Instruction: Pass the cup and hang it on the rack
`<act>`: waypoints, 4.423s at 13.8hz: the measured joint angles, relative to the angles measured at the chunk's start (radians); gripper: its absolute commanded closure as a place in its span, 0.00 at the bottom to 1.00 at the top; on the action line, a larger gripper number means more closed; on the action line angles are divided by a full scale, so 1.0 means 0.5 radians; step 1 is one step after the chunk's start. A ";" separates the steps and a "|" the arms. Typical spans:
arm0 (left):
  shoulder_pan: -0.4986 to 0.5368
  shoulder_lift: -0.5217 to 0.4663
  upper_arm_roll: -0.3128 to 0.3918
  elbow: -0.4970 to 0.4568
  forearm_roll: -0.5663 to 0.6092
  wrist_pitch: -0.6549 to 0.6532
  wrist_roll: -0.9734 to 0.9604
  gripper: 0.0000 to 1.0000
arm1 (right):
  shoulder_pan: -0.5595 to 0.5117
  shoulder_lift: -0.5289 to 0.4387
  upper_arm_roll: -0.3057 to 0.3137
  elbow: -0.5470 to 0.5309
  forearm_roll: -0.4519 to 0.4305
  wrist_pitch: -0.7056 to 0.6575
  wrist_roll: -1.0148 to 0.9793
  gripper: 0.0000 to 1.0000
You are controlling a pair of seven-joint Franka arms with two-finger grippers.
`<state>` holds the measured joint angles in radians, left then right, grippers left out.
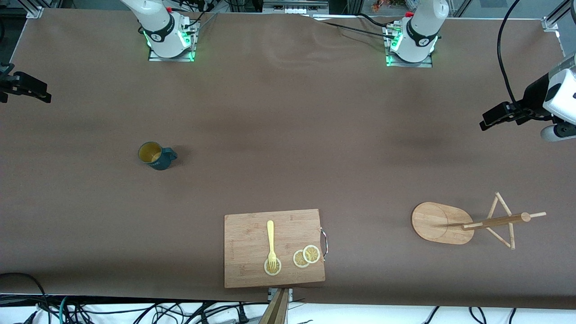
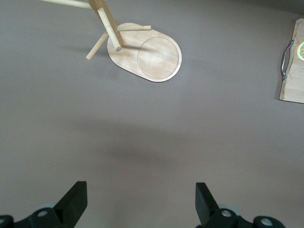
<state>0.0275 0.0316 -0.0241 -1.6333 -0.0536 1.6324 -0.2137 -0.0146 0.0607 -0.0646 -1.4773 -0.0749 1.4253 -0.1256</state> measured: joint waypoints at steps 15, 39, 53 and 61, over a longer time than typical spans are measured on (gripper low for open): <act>0.000 0.000 0.002 -0.001 0.000 0.000 0.000 0.00 | 0.004 0.411 0.029 -0.030 0.069 0.230 0.000 0.00; -0.001 0.003 0.001 -0.003 0.000 -0.001 0.000 0.00 | 0.089 0.626 0.072 -1.134 0.152 1.615 0.189 0.91; -0.002 0.003 0.002 -0.003 0.000 -0.001 0.000 0.00 | 0.135 0.595 0.267 -0.957 0.156 1.648 0.436 1.00; -0.003 0.003 0.002 -0.004 0.000 -0.001 0.000 0.00 | 0.787 0.726 0.313 -0.494 0.158 1.442 1.287 1.00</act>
<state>0.0262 0.0332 -0.0232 -1.6353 -0.0535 1.6321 -0.2137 0.3787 0.4236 0.0920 -1.7241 0.0039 2.1462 0.5180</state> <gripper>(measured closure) 0.000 0.960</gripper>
